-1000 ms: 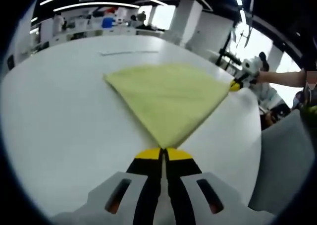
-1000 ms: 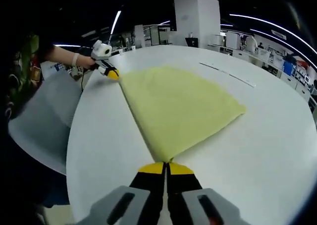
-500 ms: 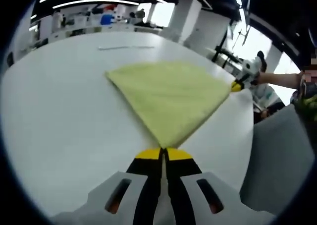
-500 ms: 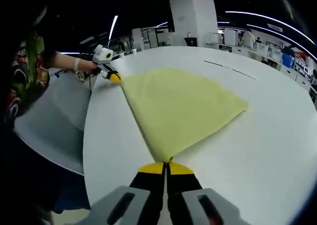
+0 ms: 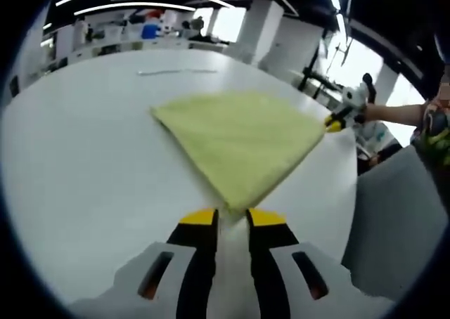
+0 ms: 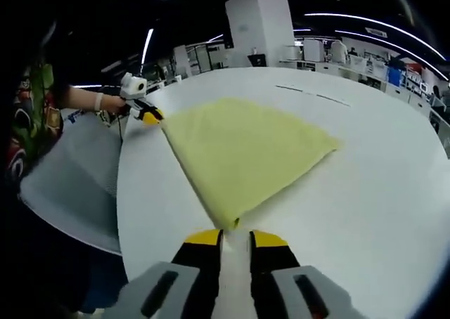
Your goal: Fold the garment on the visible template until the final outline fits inside the template.
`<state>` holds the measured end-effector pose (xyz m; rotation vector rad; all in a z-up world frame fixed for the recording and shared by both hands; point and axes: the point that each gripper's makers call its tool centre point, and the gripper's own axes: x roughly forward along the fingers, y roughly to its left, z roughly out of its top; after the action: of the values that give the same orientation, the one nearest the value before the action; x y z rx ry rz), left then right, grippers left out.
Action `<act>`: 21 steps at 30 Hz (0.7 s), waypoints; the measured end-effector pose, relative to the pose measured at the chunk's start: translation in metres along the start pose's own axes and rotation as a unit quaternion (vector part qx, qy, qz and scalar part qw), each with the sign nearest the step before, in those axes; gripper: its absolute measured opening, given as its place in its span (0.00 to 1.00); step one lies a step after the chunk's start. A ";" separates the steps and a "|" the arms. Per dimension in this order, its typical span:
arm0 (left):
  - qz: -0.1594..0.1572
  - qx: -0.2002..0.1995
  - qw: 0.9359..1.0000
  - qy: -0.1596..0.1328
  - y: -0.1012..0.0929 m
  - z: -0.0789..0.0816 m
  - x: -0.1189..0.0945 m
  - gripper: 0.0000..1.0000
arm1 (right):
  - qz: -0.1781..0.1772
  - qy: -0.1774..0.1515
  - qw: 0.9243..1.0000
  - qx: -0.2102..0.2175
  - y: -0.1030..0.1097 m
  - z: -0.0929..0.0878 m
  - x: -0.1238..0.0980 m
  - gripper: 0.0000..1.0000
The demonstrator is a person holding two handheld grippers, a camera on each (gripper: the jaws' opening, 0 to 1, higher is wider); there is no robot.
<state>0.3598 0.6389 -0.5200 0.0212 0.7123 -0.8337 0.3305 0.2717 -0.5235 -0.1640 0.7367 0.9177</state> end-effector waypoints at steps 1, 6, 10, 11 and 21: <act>0.001 -0.002 1.000 -0.004 0.002 0.002 -0.002 0.19 | -0.002 -0.002 1.000 0.001 -0.001 0.001 -0.002 0.17; 0.012 0.017 1.000 -0.018 0.000 0.011 -0.012 0.36 | -0.014 -0.011 1.000 0.019 -0.002 0.005 -0.010 0.48; 0.020 0.034 0.999 -0.030 0.001 0.014 -0.021 0.50 | -0.028 -0.018 0.999 0.023 -0.002 0.006 -0.018 0.67; 0.023 0.037 0.999 -0.032 0.001 0.015 -0.022 0.55 | -0.033 -0.019 0.999 0.025 -0.003 0.007 -0.019 0.74; 0.033 0.040 0.998 -0.040 -0.014 0.023 -0.027 0.96 | -0.070 -0.034 0.996 0.034 -0.005 0.012 -0.032 0.99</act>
<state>0.3510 0.6413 -0.4828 0.0827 0.5996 -0.7946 0.3281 0.2527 -0.4953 -0.1224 0.6846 0.7592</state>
